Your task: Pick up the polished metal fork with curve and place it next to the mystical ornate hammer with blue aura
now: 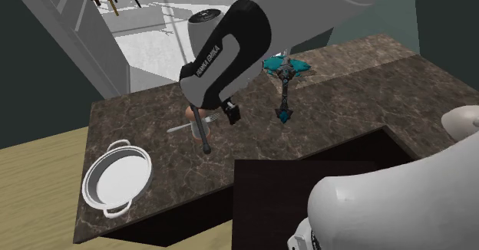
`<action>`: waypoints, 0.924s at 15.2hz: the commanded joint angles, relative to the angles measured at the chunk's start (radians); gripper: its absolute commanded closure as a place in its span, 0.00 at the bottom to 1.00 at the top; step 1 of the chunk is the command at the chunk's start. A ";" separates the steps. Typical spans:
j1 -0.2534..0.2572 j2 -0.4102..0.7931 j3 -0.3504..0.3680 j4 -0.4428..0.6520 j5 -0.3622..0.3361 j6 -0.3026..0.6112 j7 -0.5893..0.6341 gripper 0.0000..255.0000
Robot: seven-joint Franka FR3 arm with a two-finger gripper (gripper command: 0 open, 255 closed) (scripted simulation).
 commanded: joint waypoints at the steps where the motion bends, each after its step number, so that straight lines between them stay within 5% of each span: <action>1: 0.018 0.132 -0.016 0.061 -0.180 0.010 0.194 0.00; 6: 0.210 0.382 -0.197 0.238 -0.425 0.007 0.488 0.00; 14: 0.409 0.660 -0.369 0.529 -0.539 -0.011 0.703 0.00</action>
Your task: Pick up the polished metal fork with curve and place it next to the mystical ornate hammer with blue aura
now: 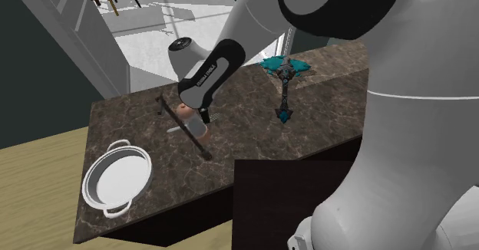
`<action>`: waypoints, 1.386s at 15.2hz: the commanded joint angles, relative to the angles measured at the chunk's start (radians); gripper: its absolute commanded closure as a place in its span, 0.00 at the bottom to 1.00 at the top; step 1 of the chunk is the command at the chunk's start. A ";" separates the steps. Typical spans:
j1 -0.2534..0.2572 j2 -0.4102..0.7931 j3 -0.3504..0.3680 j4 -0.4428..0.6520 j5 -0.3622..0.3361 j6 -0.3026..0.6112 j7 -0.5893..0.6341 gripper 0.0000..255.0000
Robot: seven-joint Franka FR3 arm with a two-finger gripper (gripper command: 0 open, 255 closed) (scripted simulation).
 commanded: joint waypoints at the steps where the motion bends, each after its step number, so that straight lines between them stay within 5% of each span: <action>1: 0.020 0.036 -0.021 0.032 -0.014 0.005 0.019 0.00; 15: 0.052 0.109 -0.069 0.062 -0.061 0.049 0.047 0.00; 16: 0.052 0.109 -0.069 0.062 -0.061 0.049 0.047 1.00; 21: 0.053 0.109 -0.069 0.062 -0.061 0.050 0.048 1.00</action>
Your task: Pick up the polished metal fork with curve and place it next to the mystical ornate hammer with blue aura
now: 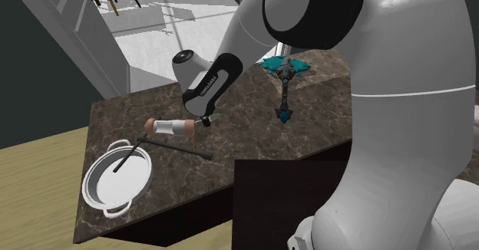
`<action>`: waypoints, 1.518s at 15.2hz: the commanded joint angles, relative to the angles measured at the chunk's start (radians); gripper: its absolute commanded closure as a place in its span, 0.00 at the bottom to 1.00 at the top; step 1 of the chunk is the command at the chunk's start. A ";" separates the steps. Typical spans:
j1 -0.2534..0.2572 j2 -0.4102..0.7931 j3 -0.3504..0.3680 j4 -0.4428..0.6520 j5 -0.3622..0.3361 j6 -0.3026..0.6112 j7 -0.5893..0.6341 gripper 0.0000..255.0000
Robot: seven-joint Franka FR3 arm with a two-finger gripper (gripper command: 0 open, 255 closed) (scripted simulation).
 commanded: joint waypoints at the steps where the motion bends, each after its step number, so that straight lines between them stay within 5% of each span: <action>1: 0.000 0.005 -0.003 0.002 -0.002 0.005 0.001 1.00; 23: -0.105 -0.201 0.136 -0.061 0.147 -0.131 -0.101 1.00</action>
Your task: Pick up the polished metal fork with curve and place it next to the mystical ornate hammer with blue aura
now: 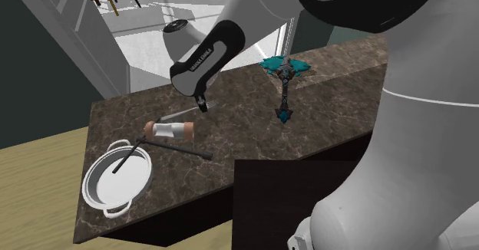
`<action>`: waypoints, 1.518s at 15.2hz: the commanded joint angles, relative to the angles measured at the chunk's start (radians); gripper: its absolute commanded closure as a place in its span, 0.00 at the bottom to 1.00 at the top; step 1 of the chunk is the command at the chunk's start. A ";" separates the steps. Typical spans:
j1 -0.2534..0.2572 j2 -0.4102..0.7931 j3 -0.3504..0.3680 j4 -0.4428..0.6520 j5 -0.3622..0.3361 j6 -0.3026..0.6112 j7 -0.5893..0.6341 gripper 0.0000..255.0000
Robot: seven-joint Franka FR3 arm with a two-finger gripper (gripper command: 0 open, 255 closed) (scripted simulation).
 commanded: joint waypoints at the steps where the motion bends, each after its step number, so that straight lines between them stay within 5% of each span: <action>1: -0.010 -0.019 0.014 0.001 0.018 -0.018 -0.013 1.00; 13: -0.310 -0.294 0.071 -0.401 0.116 0.185 -0.229 1.00; 23: -0.566 -0.513 0.091 -0.669 0.324 0.333 -0.611 1.00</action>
